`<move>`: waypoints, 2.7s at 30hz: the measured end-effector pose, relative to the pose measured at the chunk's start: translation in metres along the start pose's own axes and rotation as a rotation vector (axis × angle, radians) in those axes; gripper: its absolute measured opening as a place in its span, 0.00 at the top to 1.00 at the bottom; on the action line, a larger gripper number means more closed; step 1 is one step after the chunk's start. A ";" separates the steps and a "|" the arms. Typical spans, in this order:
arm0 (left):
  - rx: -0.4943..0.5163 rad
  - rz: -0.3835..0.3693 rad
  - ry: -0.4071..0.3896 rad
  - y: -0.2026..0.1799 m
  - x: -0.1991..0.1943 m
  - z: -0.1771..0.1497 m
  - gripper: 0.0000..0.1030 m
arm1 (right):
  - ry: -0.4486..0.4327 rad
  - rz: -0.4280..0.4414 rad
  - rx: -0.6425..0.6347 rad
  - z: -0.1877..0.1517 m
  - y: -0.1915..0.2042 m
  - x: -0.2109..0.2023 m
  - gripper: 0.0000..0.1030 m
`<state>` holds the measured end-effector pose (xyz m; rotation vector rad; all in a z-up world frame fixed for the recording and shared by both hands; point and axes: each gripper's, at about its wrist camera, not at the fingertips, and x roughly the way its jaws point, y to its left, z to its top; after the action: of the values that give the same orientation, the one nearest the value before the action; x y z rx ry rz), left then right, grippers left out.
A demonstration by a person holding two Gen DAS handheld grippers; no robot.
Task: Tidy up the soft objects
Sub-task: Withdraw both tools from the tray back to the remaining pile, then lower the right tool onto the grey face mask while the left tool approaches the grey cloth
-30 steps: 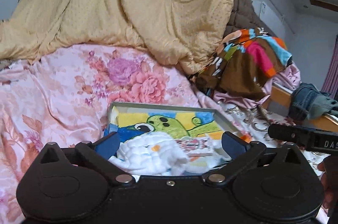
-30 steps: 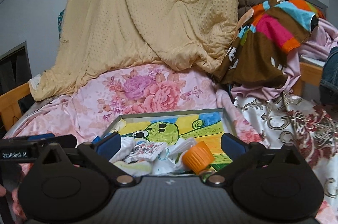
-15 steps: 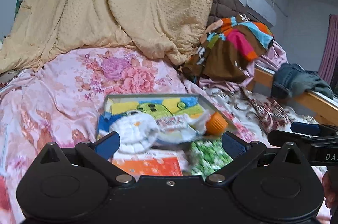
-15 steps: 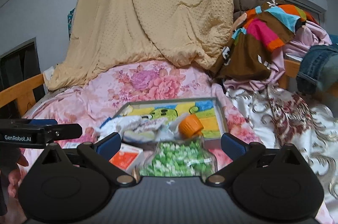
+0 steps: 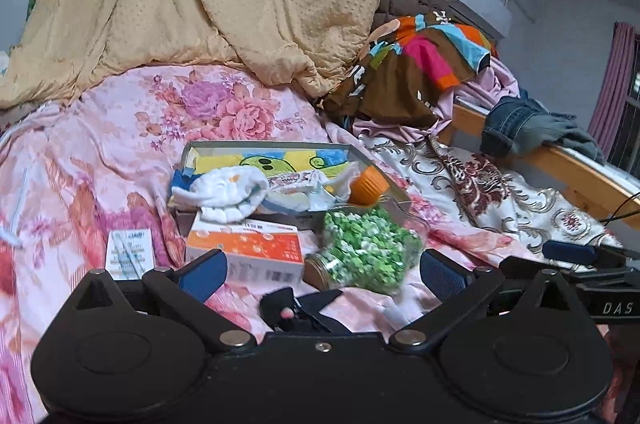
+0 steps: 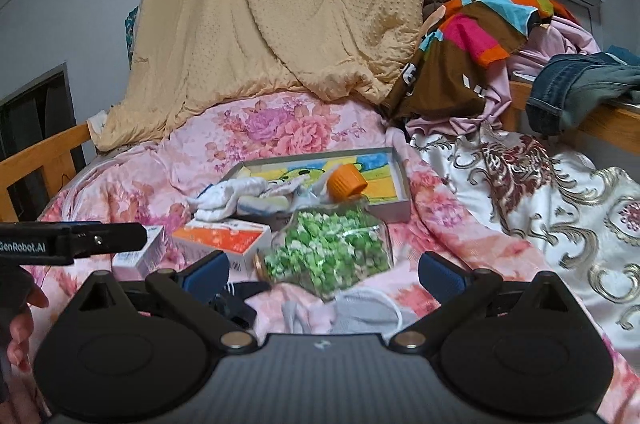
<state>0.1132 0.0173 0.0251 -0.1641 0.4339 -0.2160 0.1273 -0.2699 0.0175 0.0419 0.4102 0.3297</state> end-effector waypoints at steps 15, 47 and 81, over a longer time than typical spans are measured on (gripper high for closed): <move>-0.004 -0.028 0.090 -0.013 -0.016 -0.025 0.01 | 0.075 -0.064 -0.021 -0.024 -0.004 -0.031 0.00; 0.069 -0.254 0.253 -0.046 0.064 -0.054 0.01 | 0.255 -0.032 0.160 -0.022 -0.057 0.064 0.00; -0.047 -0.341 0.384 -0.036 0.089 -0.062 0.59 | 0.382 -0.001 0.239 -0.038 -0.067 0.108 0.23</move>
<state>0.1587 -0.0456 -0.0585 -0.2436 0.7936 -0.5782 0.2261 -0.2993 -0.0665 0.2145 0.8269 0.2861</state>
